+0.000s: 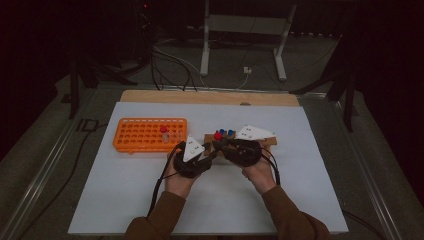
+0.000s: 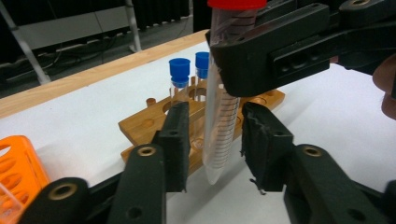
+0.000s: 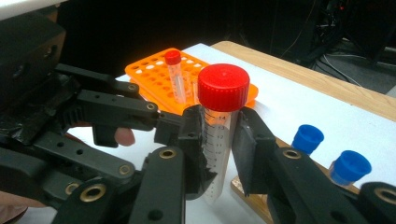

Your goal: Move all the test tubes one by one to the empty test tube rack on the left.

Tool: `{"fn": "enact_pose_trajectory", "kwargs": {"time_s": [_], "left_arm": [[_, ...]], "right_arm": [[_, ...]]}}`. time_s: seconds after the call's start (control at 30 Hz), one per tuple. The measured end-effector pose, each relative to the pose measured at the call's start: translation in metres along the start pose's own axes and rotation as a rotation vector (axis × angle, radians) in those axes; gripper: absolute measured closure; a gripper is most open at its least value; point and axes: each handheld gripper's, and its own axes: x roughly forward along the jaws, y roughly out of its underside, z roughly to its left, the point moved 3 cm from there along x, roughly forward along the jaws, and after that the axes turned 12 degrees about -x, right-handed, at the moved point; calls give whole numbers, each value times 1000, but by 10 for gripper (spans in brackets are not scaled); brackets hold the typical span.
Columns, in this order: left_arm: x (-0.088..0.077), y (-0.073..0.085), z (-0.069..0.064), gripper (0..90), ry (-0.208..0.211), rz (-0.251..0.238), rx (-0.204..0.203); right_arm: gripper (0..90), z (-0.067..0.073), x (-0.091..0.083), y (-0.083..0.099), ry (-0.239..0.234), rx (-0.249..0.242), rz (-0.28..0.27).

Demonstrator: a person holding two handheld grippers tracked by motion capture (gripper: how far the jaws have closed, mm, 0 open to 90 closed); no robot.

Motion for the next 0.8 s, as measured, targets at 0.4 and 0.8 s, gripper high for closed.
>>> {"fn": "enact_pose_trajectory", "kwargs": {"time_s": [0.4, 0.8], "left_arm": [[0, -1, -1, 756, 21, -4, 6], [-4, -5, 12, 757, -13, -21, -39]], "right_arm": [[737, 3, 1, 0, -17, -5, 2], [395, -6, -10, 0, -2, 12, -31]]}}
